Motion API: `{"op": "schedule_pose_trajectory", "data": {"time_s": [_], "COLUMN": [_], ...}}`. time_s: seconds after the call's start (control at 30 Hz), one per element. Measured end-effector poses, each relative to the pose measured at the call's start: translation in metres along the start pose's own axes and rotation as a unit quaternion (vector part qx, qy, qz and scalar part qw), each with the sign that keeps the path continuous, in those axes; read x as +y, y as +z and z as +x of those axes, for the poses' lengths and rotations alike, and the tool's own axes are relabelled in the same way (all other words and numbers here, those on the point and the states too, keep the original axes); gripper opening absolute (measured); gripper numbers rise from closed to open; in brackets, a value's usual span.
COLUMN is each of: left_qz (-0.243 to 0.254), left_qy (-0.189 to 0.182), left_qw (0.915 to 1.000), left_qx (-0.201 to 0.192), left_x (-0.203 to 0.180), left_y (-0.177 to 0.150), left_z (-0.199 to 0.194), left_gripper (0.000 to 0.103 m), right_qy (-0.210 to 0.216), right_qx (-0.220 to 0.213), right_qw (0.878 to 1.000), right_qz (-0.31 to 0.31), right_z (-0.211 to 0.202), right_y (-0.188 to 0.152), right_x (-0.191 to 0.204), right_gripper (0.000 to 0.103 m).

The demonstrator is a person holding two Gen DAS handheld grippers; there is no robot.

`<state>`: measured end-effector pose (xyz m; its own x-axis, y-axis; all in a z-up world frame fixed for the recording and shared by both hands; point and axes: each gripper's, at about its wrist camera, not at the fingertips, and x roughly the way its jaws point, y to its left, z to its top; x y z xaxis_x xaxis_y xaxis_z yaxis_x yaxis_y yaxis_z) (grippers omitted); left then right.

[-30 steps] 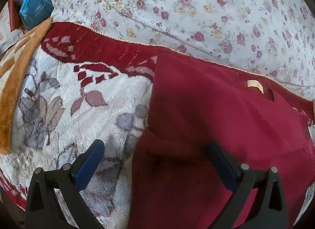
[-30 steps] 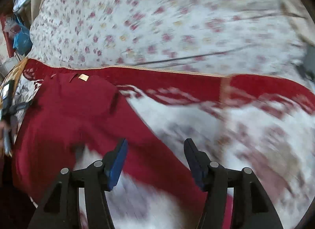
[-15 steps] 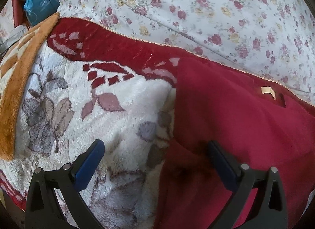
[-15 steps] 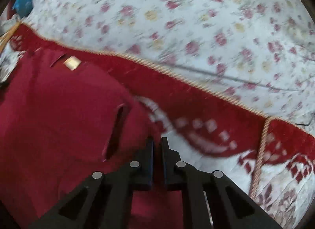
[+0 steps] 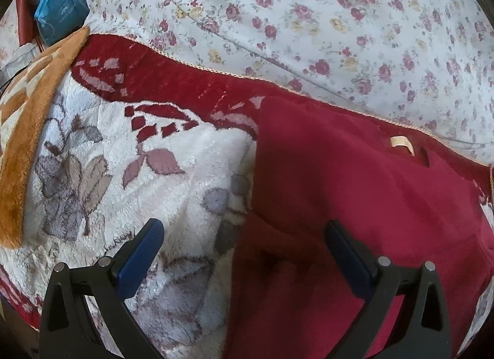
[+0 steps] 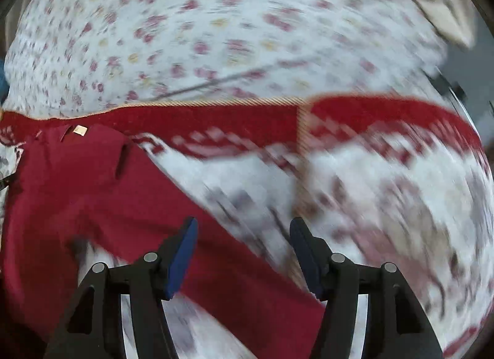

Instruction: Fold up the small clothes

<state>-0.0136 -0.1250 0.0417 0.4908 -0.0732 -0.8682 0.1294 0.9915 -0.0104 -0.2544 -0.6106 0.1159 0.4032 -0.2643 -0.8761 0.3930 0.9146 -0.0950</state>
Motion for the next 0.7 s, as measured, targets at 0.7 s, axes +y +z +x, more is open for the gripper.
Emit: {"op": "schedule_pose_trajectory", "data": {"time_s": [0.7], "left_qz": [-0.019], "left_qy": [-0.029], "left_qw": [0.9994], "left_qx": [-0.005], "left_x": [0.005], "left_y": [-0.009], "left_z": [-0.016], "left_gripper": [0.103], "right_qy": [0.244], "right_qx": [-0.100], "right_qw": [0.773], "right_qz": [0.577], "right_z": [-0.004], "right_y": [-0.140], "right_x": [-0.059], "right_gripper": [0.097]}}
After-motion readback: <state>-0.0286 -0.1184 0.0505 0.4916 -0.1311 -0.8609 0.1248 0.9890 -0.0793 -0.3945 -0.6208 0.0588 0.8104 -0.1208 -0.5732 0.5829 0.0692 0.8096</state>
